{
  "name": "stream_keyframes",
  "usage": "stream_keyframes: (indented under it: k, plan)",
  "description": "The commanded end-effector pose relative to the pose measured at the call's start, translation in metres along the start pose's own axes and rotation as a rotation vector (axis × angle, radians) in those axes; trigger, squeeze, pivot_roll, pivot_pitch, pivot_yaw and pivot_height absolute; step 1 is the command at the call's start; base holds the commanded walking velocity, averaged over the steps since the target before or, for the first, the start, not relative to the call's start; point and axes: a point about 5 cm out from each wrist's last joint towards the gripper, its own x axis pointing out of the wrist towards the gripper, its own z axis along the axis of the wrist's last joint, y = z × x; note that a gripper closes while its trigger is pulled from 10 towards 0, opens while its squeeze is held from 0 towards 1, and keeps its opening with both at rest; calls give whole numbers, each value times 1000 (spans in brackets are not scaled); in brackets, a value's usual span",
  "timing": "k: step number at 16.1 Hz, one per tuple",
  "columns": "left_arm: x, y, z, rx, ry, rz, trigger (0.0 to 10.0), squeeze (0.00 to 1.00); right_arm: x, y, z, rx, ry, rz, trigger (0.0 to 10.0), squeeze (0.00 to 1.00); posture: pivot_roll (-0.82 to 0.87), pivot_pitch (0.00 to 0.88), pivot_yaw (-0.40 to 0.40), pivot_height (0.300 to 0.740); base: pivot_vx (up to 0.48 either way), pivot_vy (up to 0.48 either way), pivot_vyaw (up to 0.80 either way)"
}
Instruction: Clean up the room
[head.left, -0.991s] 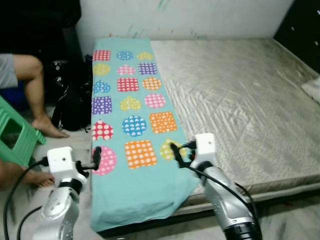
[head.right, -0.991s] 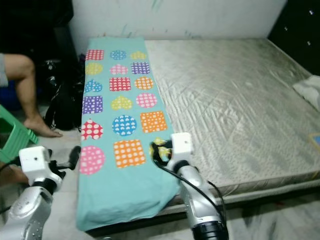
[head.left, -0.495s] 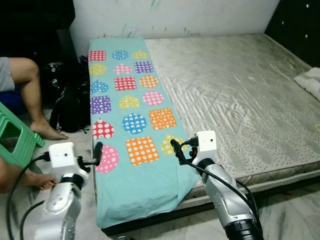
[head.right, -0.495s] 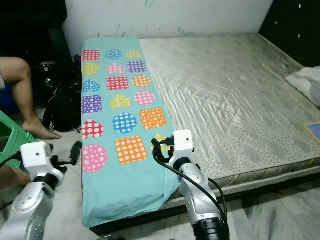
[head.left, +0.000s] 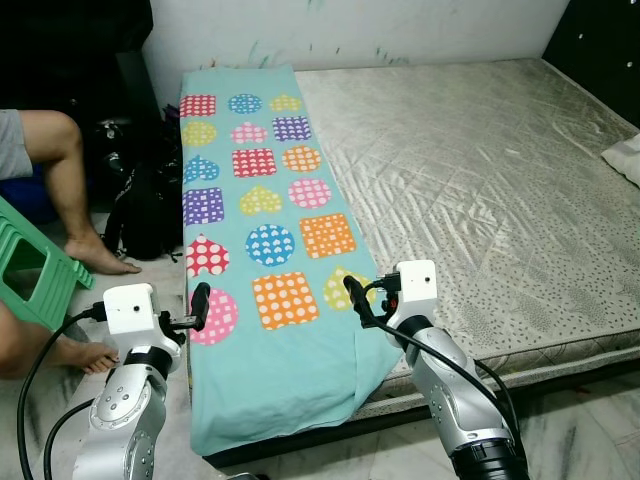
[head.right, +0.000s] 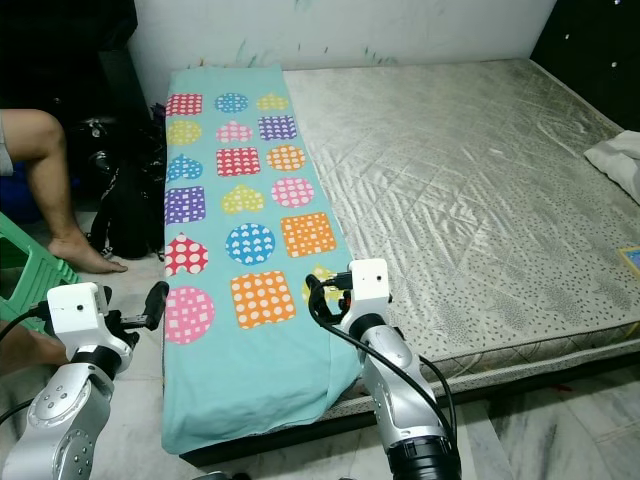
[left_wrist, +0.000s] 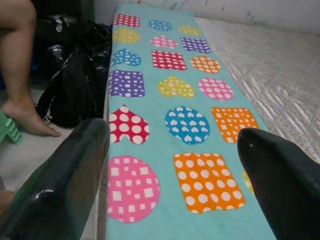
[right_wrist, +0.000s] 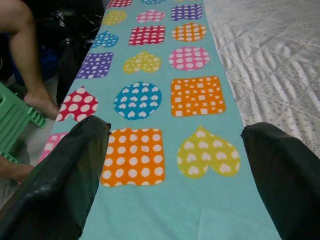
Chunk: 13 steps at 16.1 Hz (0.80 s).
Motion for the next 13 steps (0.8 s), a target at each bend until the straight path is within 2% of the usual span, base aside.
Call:
stream_keyframes:
  k: [1, 5, 11, 13]
  plan:
    - [0, 1, -2, 6, 6, 10, 10000, 0, -1, 0, -1, -1, -3, 10, 10000, 0, -36, 74, -32, 705, 0, 0, 0]
    - [1, 1, -1, 8, -1, 13, 10000, 0, -1, 1, 0, -5, -13, 17, 10000, 0, -35, 70, -36, 660, 0, 0, 0]
    - [3, 0, 0, 12, -8, 7, 10000, 0, 0, 1, 1, -15, -19, 28, 10000, 0, -38, 69, -35, 660, 0, 0, 0]
    - [3, 0, 0, 14, -8, 8, 10000, 0, 0, 2, 0, -17, -20, 32, 10000, 0, -38, 72, -34, 643, 0, 0, 0]
